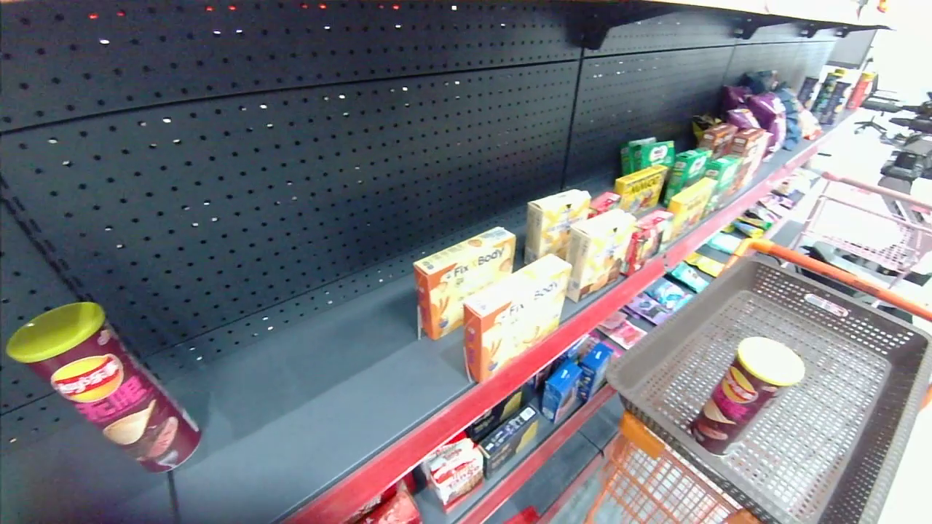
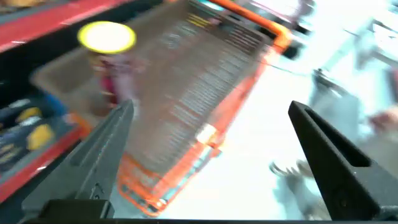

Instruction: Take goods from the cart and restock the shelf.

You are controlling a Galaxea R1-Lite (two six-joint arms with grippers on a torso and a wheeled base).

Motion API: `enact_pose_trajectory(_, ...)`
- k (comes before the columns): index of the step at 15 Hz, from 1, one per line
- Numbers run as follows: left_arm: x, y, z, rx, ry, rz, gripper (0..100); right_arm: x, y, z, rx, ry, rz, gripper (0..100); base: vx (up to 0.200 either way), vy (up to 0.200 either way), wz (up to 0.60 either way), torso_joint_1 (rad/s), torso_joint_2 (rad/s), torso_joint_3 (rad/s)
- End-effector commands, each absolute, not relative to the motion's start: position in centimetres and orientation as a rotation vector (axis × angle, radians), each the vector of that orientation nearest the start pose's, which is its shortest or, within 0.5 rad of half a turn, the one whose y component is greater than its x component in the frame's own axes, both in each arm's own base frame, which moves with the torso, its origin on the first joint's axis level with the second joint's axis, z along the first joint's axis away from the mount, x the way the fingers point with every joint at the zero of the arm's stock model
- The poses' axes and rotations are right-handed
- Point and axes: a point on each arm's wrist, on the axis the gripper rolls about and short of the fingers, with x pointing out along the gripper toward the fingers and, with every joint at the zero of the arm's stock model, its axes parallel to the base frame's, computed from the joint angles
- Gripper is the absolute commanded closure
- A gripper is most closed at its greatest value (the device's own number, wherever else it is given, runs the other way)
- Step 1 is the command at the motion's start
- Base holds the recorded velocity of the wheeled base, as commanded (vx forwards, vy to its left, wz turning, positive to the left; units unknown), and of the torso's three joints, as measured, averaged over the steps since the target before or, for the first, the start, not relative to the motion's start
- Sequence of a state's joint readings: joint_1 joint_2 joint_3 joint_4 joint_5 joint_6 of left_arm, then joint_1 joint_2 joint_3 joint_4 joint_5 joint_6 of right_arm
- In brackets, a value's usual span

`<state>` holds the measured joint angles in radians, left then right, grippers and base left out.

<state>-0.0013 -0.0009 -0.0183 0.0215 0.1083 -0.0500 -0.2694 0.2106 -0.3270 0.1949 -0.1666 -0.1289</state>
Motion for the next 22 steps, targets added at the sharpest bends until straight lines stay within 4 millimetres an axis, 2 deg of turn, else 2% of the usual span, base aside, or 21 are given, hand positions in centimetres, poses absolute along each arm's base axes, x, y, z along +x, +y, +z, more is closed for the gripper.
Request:
enact_pose_trajectory(1, -2.4, 0.2, 7.8, -0.050, 0.000, 0.109, 0, -2.5, 0.3, 15.1, -0.119, 0.121, -0.446, 0, 0.000, 0.000, -0.60, 0.002, 0.00, 0.002)
enact_pose_trajectory(5, -2.4, 0.2, 7.8, -0.050, 0.000, 0.107, 0, -1.0, -0.3, 14.6, -0.068, 0.218, -0.557, 0, 0.000, 0.000, -0.15, 0.001, 0.00, -0.001)
enact_pose_trajectory(9, -2.4, 0.2, 7.8, -0.050, 0.000, 0.109, 0, 0.2, -0.7, 14.8, -0.059, 0.298, -0.595, 0, 0.000, 0.000, 0.00, 0.000, 0.00, 0.000)
enact_pose_trajectory(15, -2.4, 0.2, 7.8, -0.050, 0.000, 0.109, 0, 4.9, -2.4, 16.5, -0.054, 0.423, -0.605, 0, 0.000, 0.000, 0.00, 0.000, 0.00, 0.000)
enact_pose_trajectory(16, -2.4, 0.2, 7.8, -0.050, 0.000, 0.109, 0, 6.6, -3.0, 16.8, -0.055, 0.432, -0.615, 0, 0.000, 0.000, 0.00, 0.000, 0.00, 0.000)
enact_pose_trajectory(19, -2.4, 0.2, 7.8, -0.050, 0.000, 0.109, 0, 9.5, -3.6, 16.3, -0.045, 0.397, -0.501, 0, 0.000, 0.000, 0.00, 0.000, 0.00, 0.000)
enact_pose_trajectory(22, -2.4, 0.2, 7.8, -0.050, 0.000, 0.107, 0, 10.7, -3.5, 16.0, -0.012, 0.383, -0.315, 0, 0.000, 0.000, 0.00, 0.000, 0.00, 0.000)
